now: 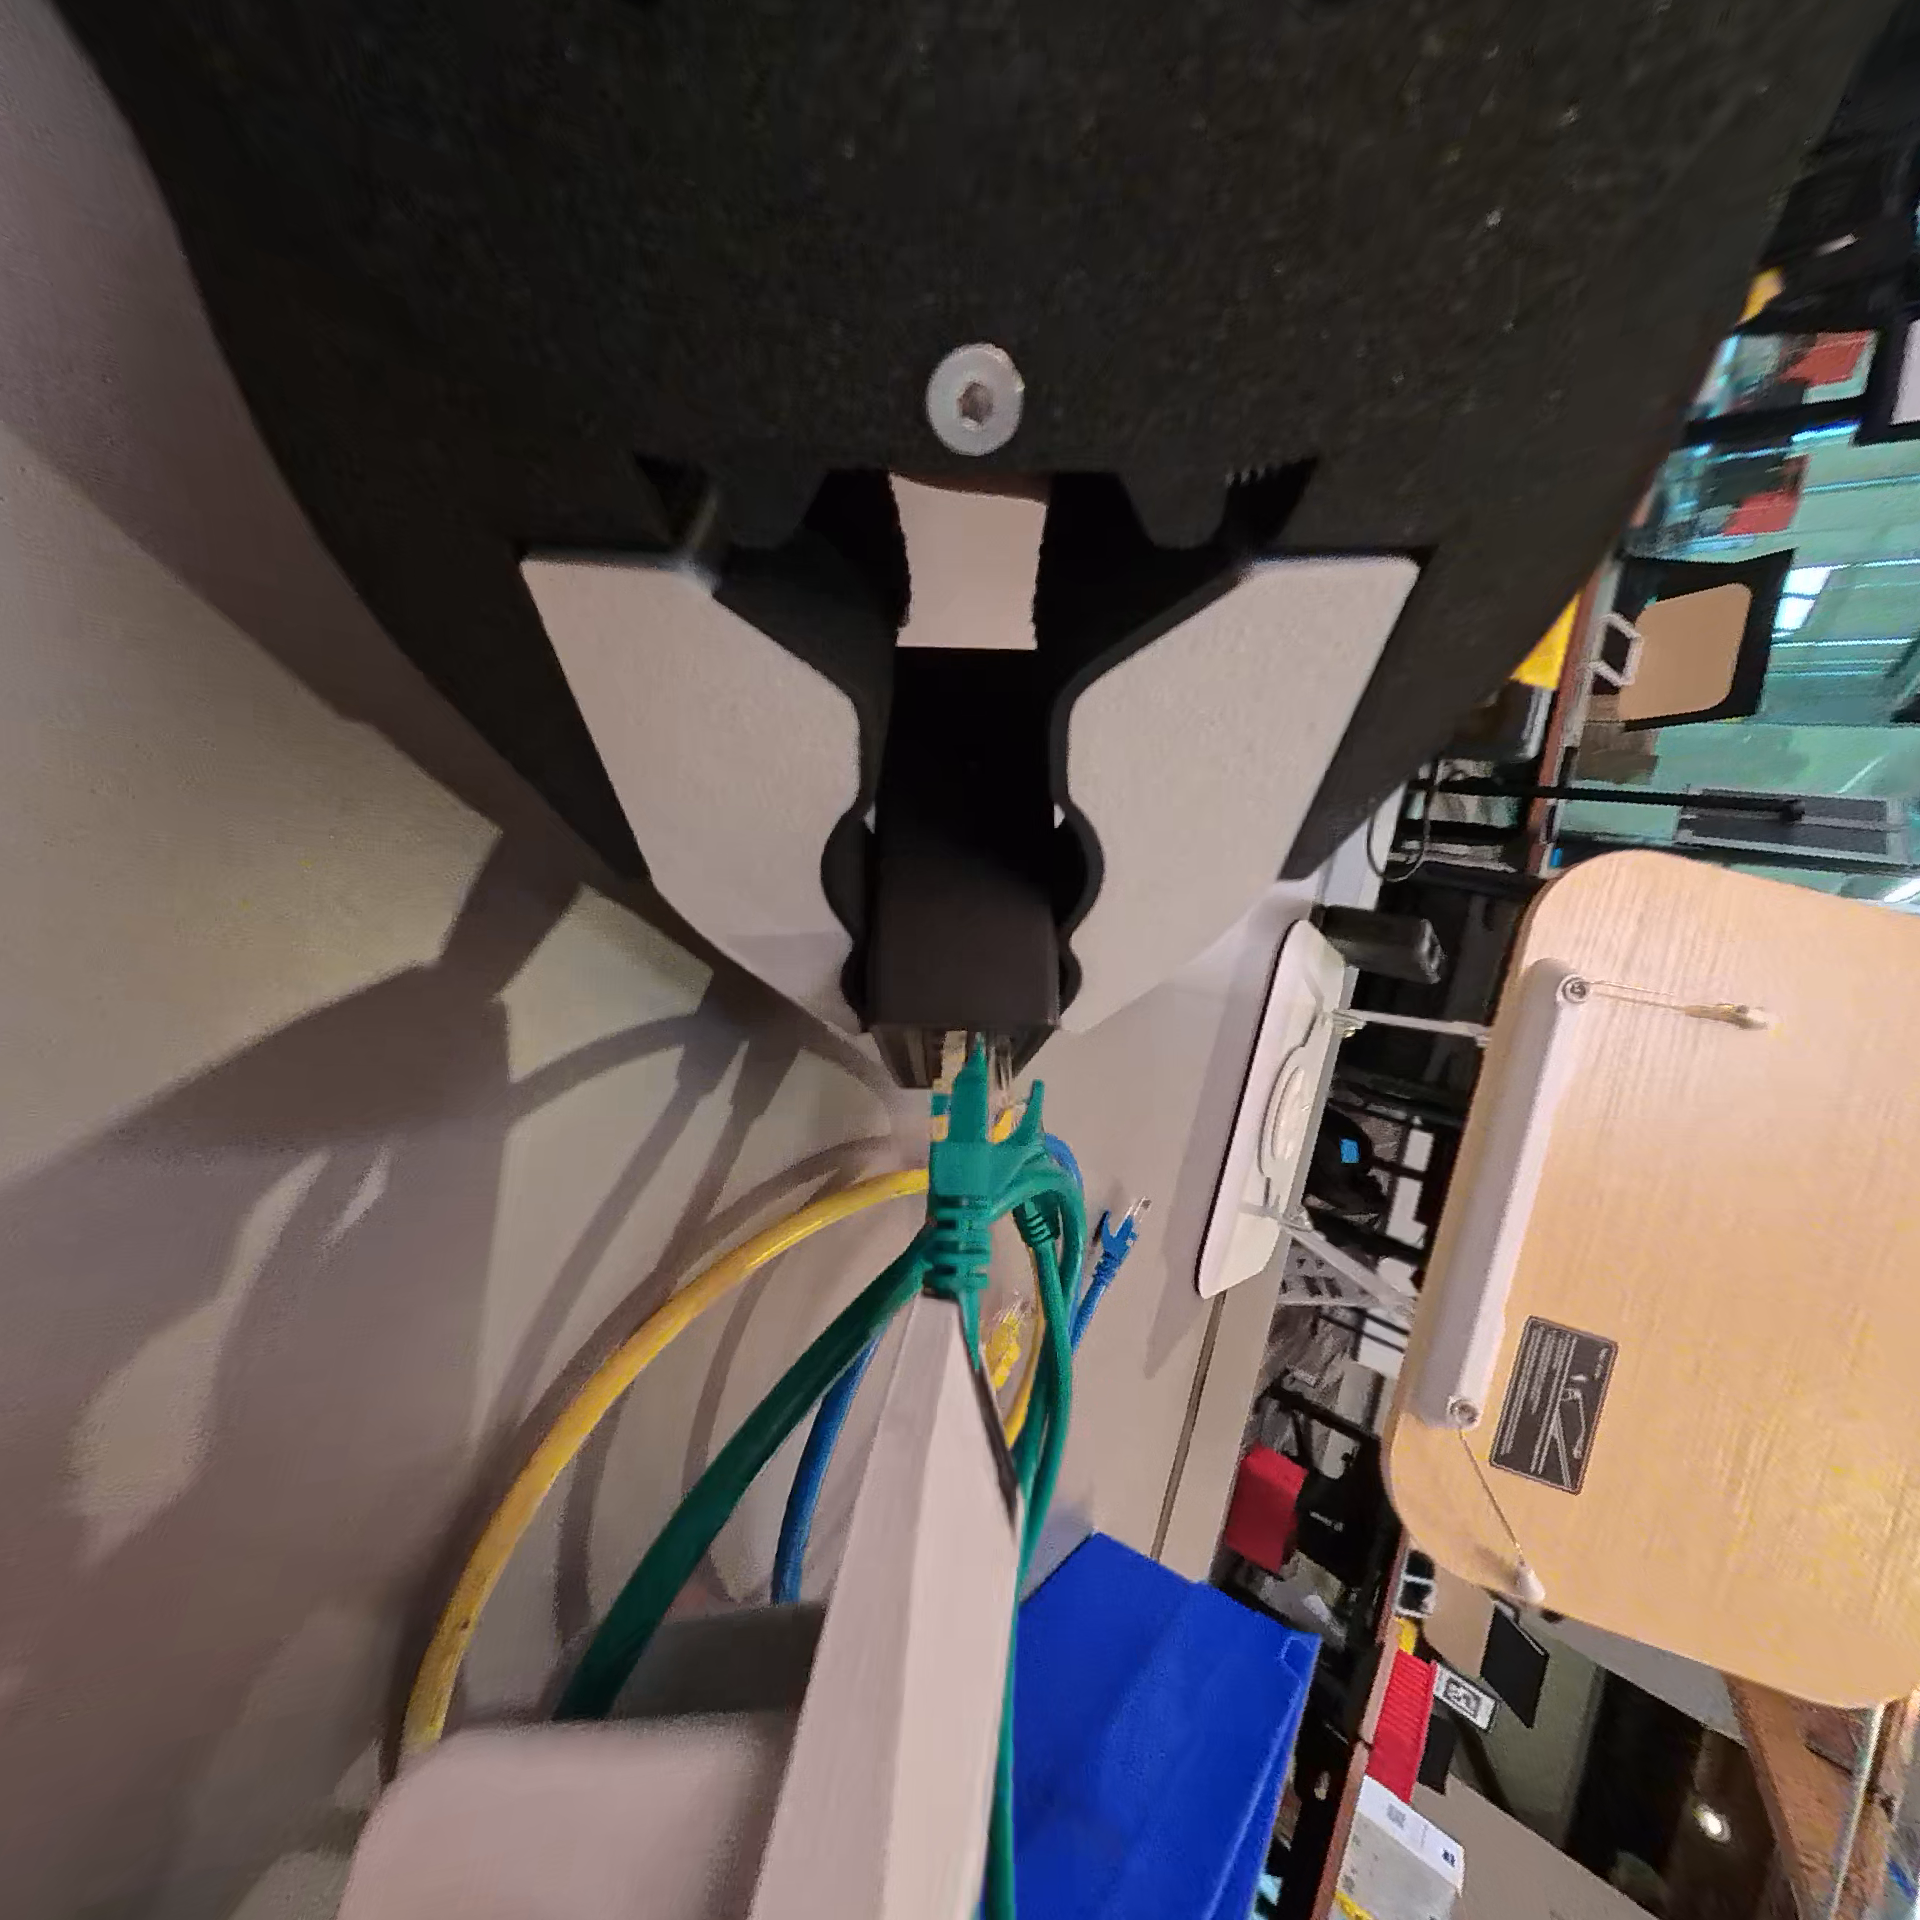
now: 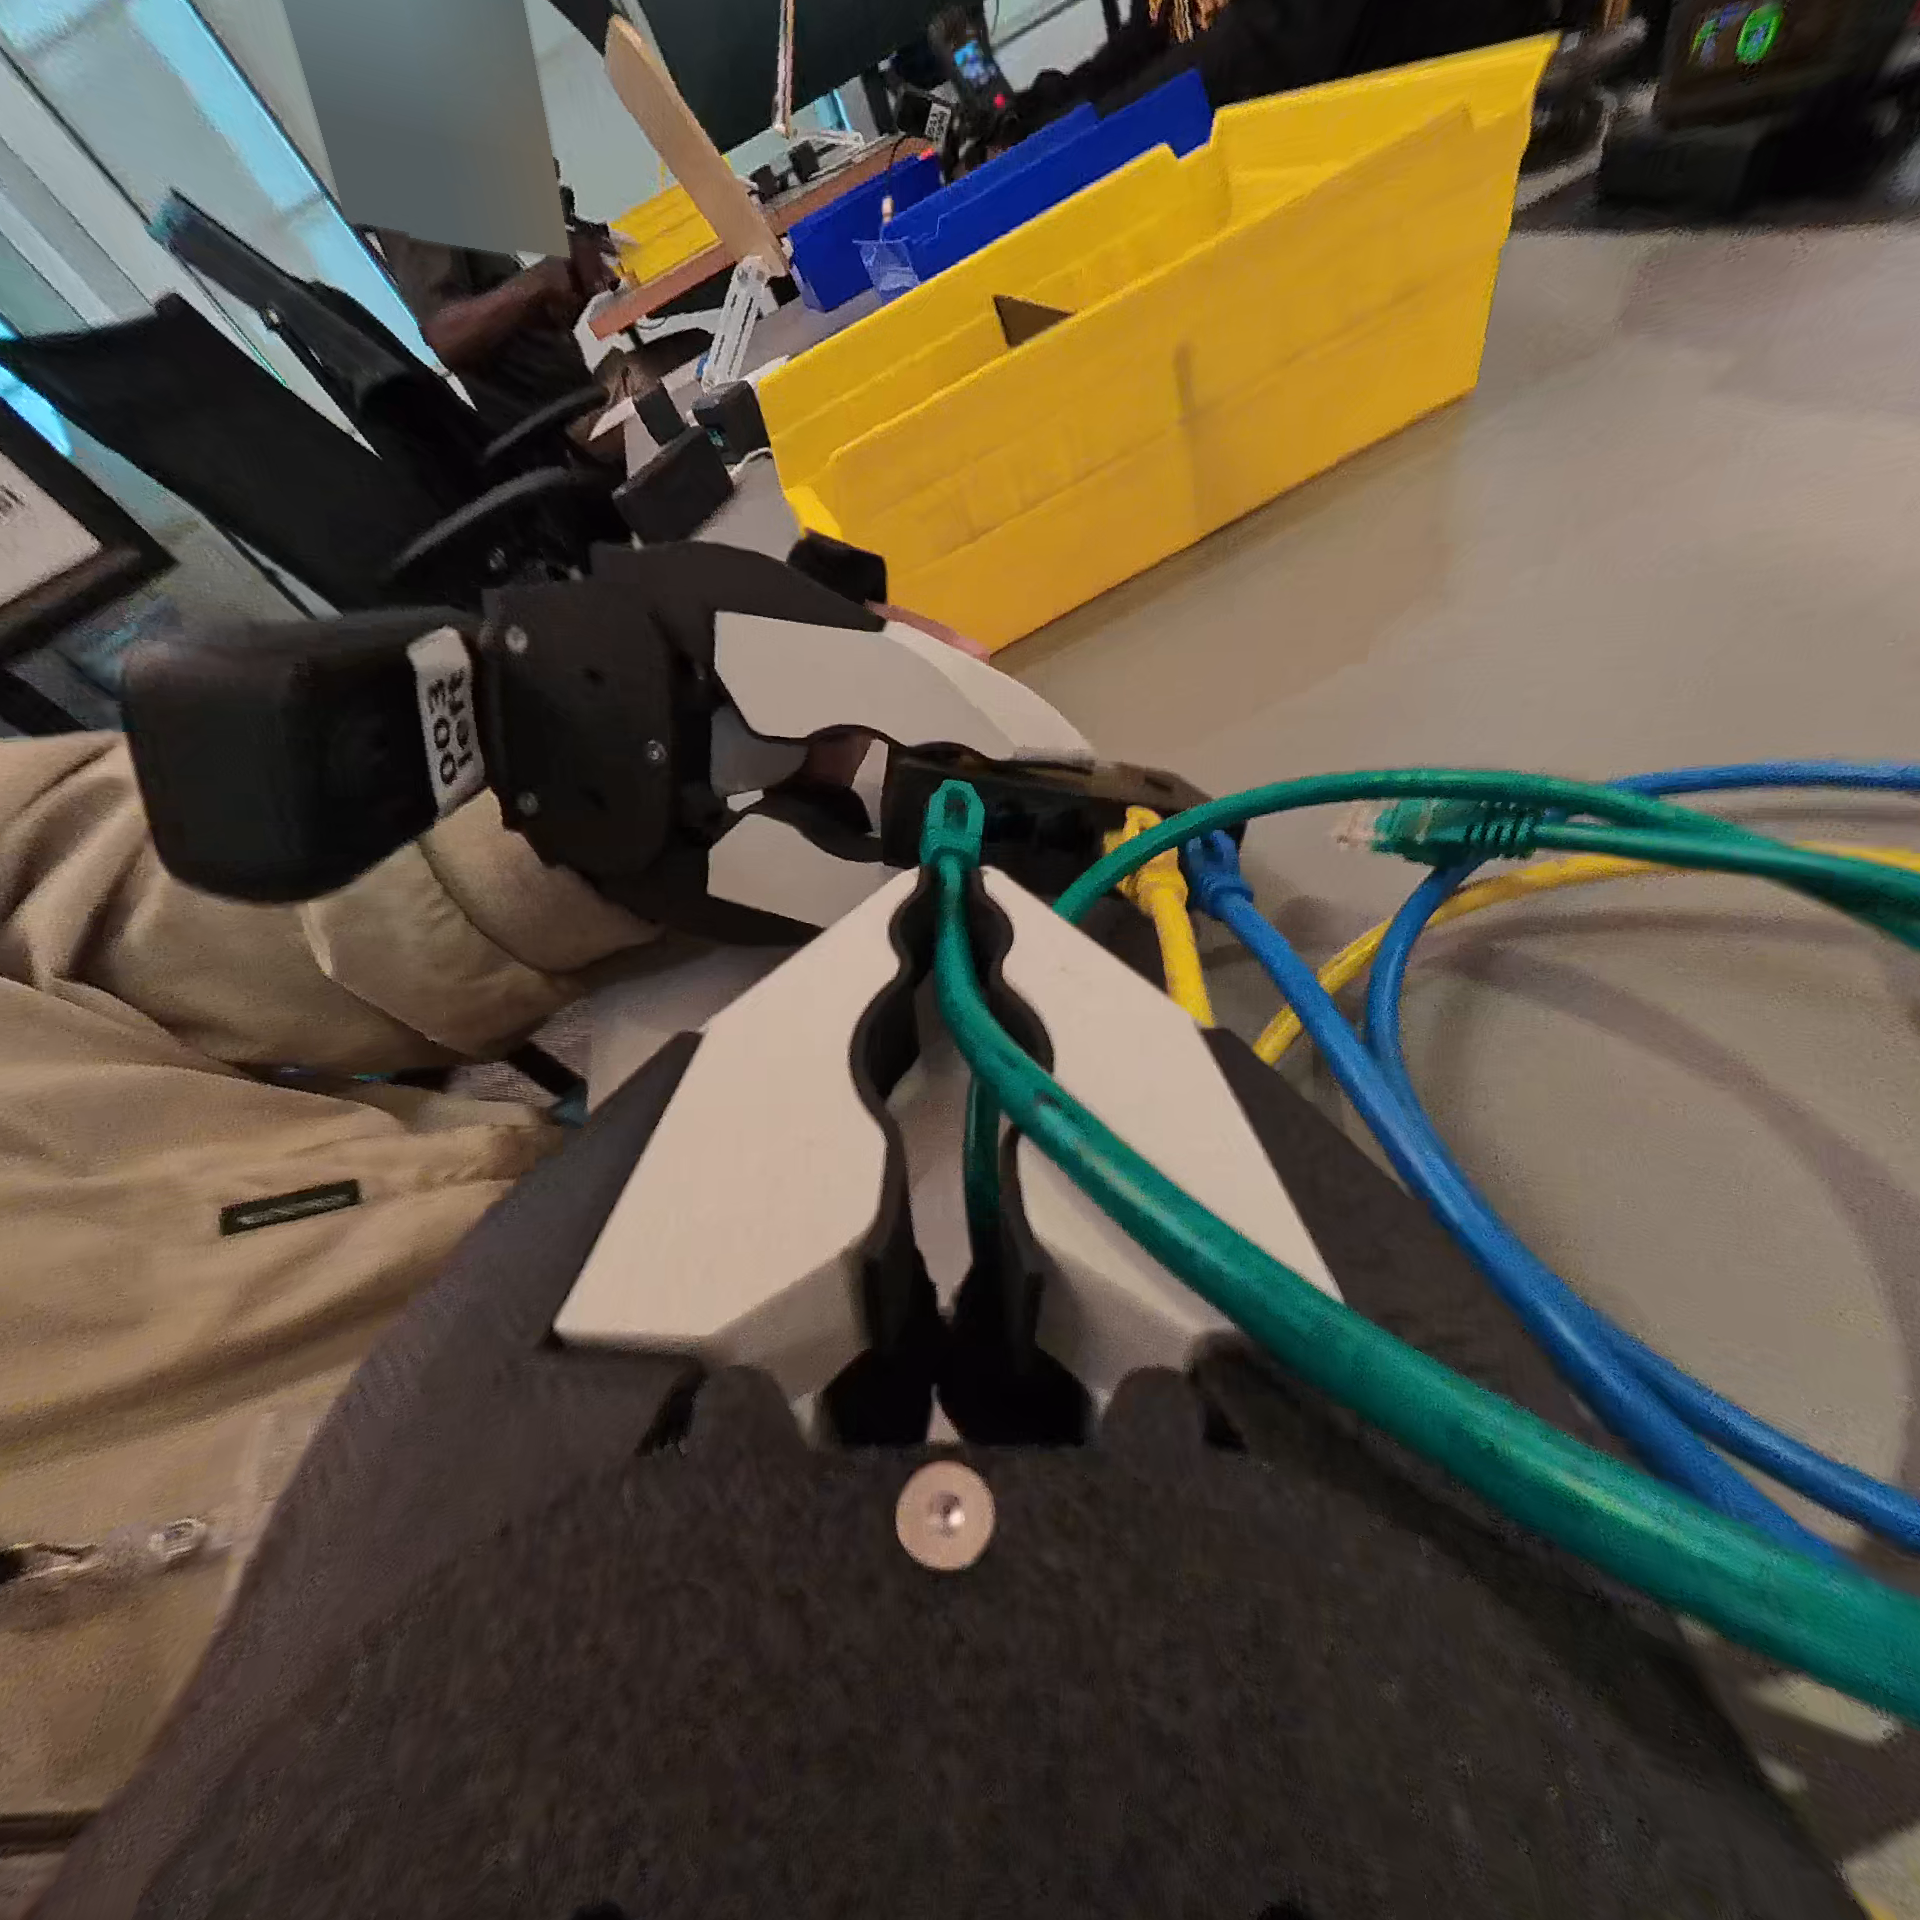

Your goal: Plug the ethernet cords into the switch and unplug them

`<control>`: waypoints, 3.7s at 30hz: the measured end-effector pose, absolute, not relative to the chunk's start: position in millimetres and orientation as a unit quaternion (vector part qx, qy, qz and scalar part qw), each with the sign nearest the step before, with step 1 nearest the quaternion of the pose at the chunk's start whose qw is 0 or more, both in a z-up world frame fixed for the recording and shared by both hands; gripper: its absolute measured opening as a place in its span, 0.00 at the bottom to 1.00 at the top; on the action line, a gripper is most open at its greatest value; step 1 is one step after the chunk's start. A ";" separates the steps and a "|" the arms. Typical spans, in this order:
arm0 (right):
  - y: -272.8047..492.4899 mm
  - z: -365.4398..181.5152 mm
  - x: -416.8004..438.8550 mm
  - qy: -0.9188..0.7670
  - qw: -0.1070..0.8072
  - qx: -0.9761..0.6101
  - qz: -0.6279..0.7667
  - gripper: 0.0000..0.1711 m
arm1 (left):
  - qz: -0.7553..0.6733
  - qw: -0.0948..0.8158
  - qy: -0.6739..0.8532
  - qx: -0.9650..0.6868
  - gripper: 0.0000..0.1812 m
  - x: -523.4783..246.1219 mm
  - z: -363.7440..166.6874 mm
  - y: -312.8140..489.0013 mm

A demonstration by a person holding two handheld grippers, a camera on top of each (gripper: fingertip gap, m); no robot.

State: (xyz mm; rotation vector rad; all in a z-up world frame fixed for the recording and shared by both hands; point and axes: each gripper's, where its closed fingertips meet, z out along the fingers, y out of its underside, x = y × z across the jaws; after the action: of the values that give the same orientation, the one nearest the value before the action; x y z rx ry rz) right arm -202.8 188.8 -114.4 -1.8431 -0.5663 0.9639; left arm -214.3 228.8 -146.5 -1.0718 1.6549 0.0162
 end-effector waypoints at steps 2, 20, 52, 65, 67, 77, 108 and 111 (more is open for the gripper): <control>188.8 -115.6 -202.7 -0.220 0.460 -0.758 0.408 0.03 | 0.027 0.553 0.701 -0.450 0.16 -214.7 -145.1 229.3; 192.0 -100.6 -198.7 -0.211 0.471 -0.767 0.380 0.04 | 0.019 0.576 0.664 -0.476 0.16 -209.1 -134.2 233.5; 186.0 -49.0 -191.0 -0.225 0.498 -0.727 0.416 0.16 | -0.678 0.415 0.239 -0.557 0.29 -209.5 -29.1 201.2; 273.3 134.6 10.5 -0.299 0.519 -0.799 0.041 0.16 | -0.505 0.505 0.308 -0.629 0.21 -261.4 -63.0 202.9; 290.3 143.3 47.0 -0.300 0.503 -0.811 -0.004 0.16 | -0.504 0.497 0.314 -0.633 0.21 -259.3 -67.8 202.2; 338.7 18.0 176.0 -0.315 0.316 -0.890 -0.097 0.16 | -0.449 0.514 0.383 -0.623 0.21 -245.2 -77.1 188.6; 273.3 -30.7 187.4 -0.356 0.107 -0.924 0.085 0.32 | -0.415 0.487 0.450 -0.623 0.22 -231.2 -101.3 175.6; 292.1 12.2 193.1 -0.345 0.214 -0.913 0.031 0.32 | -0.407 0.490 0.449 -0.626 0.23 -233.6 -100.9 177.1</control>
State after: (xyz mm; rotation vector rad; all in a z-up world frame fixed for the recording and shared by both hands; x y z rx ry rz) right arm 193.1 292.1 12.2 -2.5332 -0.9570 0.0852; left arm -233.6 177.1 -100.9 -1.5215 1.0909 -0.9892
